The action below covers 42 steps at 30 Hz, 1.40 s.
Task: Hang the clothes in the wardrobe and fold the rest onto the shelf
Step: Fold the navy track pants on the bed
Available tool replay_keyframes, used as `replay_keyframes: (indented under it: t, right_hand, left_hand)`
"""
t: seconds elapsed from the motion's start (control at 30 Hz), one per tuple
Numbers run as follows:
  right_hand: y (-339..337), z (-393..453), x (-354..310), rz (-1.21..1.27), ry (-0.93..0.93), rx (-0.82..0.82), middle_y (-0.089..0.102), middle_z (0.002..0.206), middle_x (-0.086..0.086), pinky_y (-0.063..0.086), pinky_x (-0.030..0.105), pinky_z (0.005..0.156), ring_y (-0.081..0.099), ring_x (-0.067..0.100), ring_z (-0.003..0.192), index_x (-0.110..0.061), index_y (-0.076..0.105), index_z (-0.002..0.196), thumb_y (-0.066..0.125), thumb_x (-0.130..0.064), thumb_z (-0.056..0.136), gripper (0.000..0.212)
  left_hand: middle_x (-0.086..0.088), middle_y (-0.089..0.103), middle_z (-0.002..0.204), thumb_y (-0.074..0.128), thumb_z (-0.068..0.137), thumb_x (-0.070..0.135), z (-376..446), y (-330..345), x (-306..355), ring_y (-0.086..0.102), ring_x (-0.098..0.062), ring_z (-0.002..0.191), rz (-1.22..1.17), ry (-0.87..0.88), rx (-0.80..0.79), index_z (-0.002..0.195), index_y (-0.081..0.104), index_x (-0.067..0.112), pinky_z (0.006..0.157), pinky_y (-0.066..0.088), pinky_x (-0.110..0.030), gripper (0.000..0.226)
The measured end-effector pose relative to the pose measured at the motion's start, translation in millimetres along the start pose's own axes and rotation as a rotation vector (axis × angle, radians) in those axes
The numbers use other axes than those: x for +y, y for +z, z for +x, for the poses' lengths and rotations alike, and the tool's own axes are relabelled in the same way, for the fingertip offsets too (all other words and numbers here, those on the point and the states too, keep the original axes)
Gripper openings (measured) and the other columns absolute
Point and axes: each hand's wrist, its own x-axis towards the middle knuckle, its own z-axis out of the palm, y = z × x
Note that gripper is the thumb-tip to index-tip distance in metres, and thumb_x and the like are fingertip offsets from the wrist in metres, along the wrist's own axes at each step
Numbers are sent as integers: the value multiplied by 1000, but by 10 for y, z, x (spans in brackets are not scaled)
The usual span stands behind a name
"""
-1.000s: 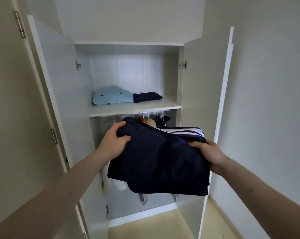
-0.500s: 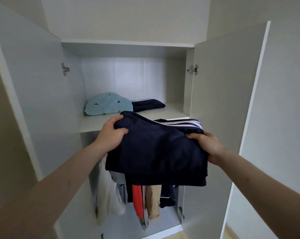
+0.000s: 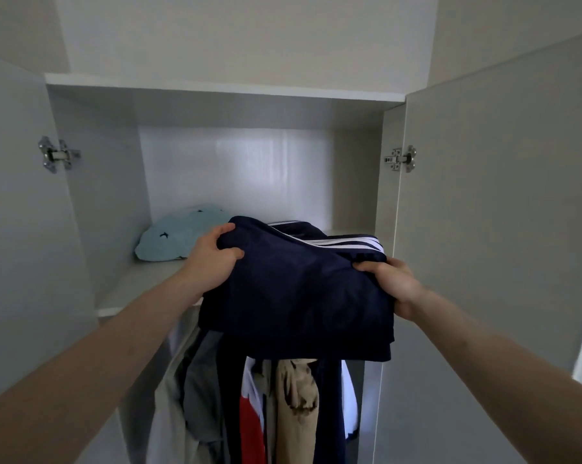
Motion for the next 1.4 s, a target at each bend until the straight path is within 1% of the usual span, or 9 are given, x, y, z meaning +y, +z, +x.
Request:
replay_keyframes:
  t: [0.1,0.2,0.47,0.63,0.77,0.9,1.1,1.3,1.4]
  right_hand:
    - [30,416,-56,-14,-9,-4,79,96,7,58,28,65,75,20,81,-12,73,105,77,-5,85,22]
    - [55,837,-74,-38,-6,4,79,100,9,59,32,72,76,24,88,-12,74,108,78,-6,83,26]
    - [169,1875,-147,-157,-45,88,77,103,14,60,38,83,73,29,93,-8,73,106,76,-1,82,25]
    - [281,2509,-203,-266,-96,168,75,103,12,57,36,82,71,26,89,-7,72,111,77,-1,82,29]
    - [327,2966,-240,-405,-89,232,76,103,9,60,39,88,72,24,91,-11,75,108,78,-10,79,29]
    - [300,3436,-272,-560,-53,294,75,104,6,61,44,92,73,26,95,-16,73,112,73,-36,60,56]
    - [286,4058,-396,-614,5,402,69,115,15,56,35,85,69,33,103,-7,65,121,72,-28,85,43]
    - [320,4755,-364,-663,49,423,65,127,18,53,35,99,64,34,118,3,59,130,60,-13,95,39]
    - [409,5084,-391,-397,77,472,58,138,6,44,26,102,56,25,132,-4,57,133,50,-14,105,30]
  left_hand:
    - [5,56,121,62,95,3,354,128,-17,56,-2,88,8,-3,14,149,48,21,62,38,-5,58]
    - [5,54,121,60,95,4,706,254,-45,55,-14,104,9,-8,12,151,47,20,65,39,-9,59]
    - [3,56,124,61,92,2,1801,585,-231,57,-14,101,-16,12,-24,149,47,21,68,43,-13,61]
    - [1,58,128,63,91,3,2519,777,-405,57,-18,108,-35,34,-66,147,48,22,88,45,-26,61]
    - [2,59,132,65,90,9,3005,973,-520,59,-20,113,-20,40,-103,148,47,25,96,49,-31,63]
    - [-3,57,139,66,91,8,3414,1232,-614,56,-19,111,-53,34,-125,150,46,22,92,43,-26,64]
    - [-5,52,141,62,94,6,3952,1679,-685,49,-18,109,-83,2,-152,152,41,18,88,37,-24,63]
    - [-8,53,139,62,91,6,4441,2123,-823,50,-21,108,-88,-62,-169,154,37,20,86,40,-28,70]
    - [-4,53,124,63,89,5,4683,2367,-926,52,-22,104,-85,-105,-221,155,37,19,81,43,-28,72]
